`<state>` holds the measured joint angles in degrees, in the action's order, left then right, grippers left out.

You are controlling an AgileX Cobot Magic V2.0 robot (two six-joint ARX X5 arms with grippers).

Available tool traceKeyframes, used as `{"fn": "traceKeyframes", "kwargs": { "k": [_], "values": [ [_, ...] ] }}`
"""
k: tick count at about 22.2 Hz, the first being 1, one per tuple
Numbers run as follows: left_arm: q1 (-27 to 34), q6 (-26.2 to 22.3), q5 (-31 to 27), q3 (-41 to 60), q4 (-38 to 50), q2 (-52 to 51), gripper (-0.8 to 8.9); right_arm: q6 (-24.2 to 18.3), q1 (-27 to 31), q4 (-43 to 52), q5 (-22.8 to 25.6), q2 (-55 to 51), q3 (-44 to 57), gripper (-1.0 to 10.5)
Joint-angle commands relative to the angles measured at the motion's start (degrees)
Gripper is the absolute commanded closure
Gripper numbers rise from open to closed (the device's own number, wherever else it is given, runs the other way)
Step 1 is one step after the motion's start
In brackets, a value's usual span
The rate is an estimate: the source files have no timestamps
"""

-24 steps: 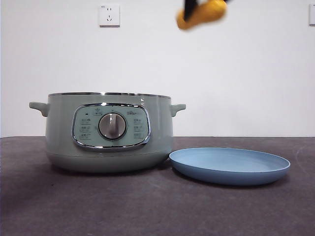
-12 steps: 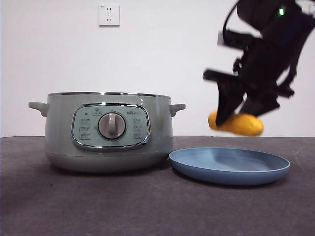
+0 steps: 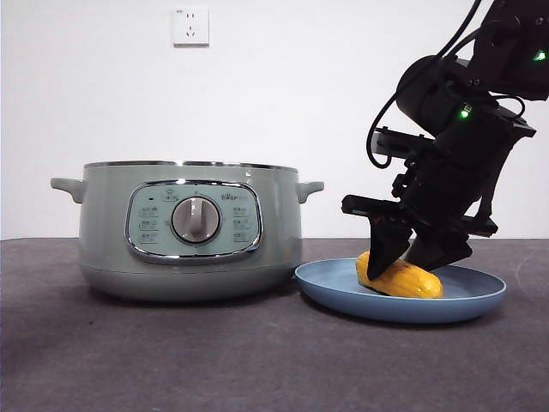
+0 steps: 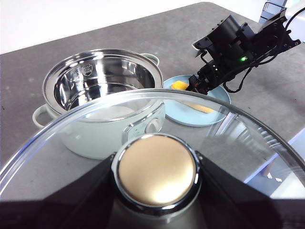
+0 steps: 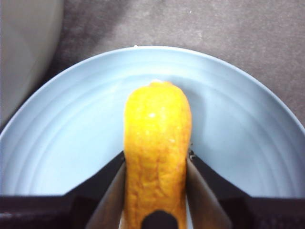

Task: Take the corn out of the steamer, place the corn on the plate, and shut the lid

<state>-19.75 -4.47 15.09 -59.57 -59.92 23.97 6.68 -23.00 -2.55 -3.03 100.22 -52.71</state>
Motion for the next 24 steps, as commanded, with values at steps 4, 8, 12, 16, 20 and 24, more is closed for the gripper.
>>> {"fn": "traceKeyframes", "kwargs": {
  "k": [4, 8, 12, 16, 20, 24],
  "values": [
    [-0.1, 0.1, 0.0, -0.8, 3.1, -0.5, 8.21, 0.6, 0.0, -0.5, -0.1, 0.9, 0.5, 4.6],
    [-0.1, 0.3, 0.0, -0.8, 6.4, -0.5, 8.21, 0.4, 0.0, -1.0, -0.1, -1.7, 0.5, 3.5],
    [-0.1, 0.4, 0.0, -0.8, 9.6, 1.7, 8.21, 0.4, 0.0, -4.9, -0.1, -9.2, 0.5, 3.5],
    [-0.1, 0.2, 0.1, -0.8, 16.4, 7.8, 8.21, 0.2, 0.0, -15.2, -0.1, -21.1, 0.5, 3.5],
    [-0.1, -0.2, 0.2, -0.8, 26.2, 15.4, 8.21, -0.5, 0.0, -23.7, -1.2, -32.8, 0.5, 3.5],
    [-0.1, -0.3, 0.2, -0.8, 32.7, 22.9, 8.21, -0.5, 0.0, -29.1, -1.6, -41.3, 0.5, 3.5]
  ]
}}
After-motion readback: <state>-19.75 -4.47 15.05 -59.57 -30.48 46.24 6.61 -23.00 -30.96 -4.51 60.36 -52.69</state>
